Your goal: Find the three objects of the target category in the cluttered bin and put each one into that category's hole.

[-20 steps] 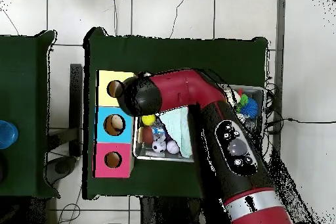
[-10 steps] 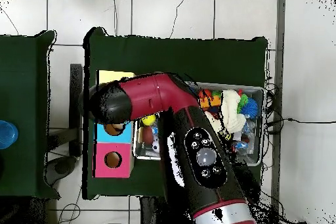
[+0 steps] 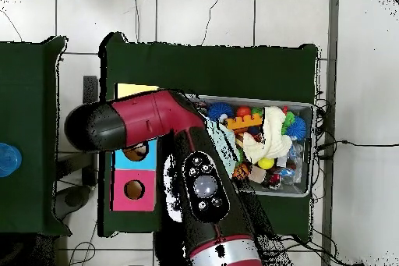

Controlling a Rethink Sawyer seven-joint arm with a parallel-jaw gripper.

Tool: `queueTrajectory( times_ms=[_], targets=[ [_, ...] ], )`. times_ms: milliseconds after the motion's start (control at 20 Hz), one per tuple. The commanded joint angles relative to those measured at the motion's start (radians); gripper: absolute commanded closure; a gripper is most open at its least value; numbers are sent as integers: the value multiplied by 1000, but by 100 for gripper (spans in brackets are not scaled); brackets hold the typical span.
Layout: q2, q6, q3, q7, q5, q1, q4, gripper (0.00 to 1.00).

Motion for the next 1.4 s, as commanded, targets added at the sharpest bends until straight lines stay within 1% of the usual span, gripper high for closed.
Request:
queueTrajectory(
  times_ms=[50, 700, 950, 1050, 1250, 1400],
  targets=[
    [87, -54, -90, 309, 26, 34, -51, 100],
    [127, -108, -125, 318, 29, 56, -47, 100],
    [131, -110, -125, 317, 54, 61, -47, 100],
    [143, -134, -121, 329, 70, 68, -50, 100],
    [173, -157, -133, 357, 101, 106, -82, 100],
    [204, -187, -141, 364, 121, 128, -123, 100]
  ],
)
